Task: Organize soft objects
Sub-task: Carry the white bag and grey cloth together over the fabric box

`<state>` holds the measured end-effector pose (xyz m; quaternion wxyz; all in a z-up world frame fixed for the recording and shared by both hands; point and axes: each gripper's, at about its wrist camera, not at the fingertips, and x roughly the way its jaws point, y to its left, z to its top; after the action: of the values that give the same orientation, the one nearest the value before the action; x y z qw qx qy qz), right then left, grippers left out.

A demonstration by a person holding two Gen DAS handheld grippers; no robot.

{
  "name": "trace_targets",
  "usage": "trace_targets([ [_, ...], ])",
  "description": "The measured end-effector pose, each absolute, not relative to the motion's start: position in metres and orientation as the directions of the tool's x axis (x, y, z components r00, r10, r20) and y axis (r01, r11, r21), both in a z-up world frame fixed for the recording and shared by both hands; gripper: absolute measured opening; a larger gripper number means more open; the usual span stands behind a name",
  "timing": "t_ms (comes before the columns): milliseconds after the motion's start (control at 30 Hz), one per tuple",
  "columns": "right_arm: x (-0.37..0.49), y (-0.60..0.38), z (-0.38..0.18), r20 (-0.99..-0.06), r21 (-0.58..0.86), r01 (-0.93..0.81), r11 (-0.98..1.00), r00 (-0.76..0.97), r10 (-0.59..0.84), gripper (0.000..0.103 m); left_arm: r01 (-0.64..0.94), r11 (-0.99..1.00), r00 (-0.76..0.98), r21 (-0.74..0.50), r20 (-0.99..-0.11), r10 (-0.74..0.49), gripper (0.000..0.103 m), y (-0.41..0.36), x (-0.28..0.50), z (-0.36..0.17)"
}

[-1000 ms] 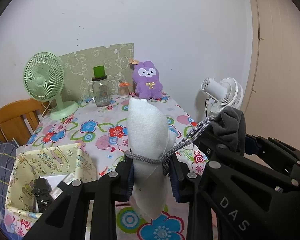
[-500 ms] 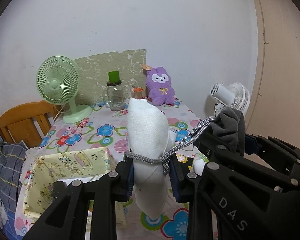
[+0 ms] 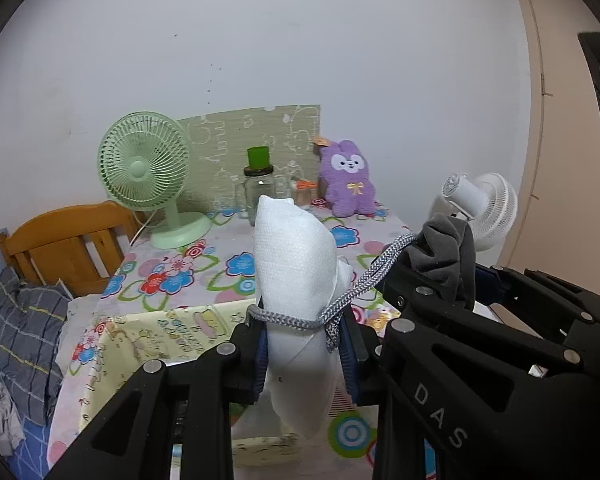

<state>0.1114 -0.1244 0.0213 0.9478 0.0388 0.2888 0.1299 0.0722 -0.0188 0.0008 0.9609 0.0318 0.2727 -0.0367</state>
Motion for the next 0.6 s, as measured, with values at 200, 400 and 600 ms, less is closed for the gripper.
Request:
trace_targets([
  [200, 0.117, -0.102, 0.02, -0.546, 0.137, -0.247, 0.959, 0.789, 0.281, 0.04, 0.059, 0.998, 0.848, 0.026, -0.528, -0.037, 0.03, 0.002, 0.074, -0.002],
  [400, 0.123, -0.078, 0.016, -0.558, 0.134, -0.279, 0.951, 0.772, 0.305, 0.04, 0.026, 1.0, 0.842, 0.012, -0.539, -0.015, 0.03, 0.026, 0.079, -0.008],
  [600, 0.129, -0.055, 0.008, -0.574, 0.144, -0.308, 0.941, 0.748, 0.333, 0.04, -0.003, 1.0, 0.834, 0.005, -0.552, 0.005, 0.03, 0.048, 0.083, -0.015],
])
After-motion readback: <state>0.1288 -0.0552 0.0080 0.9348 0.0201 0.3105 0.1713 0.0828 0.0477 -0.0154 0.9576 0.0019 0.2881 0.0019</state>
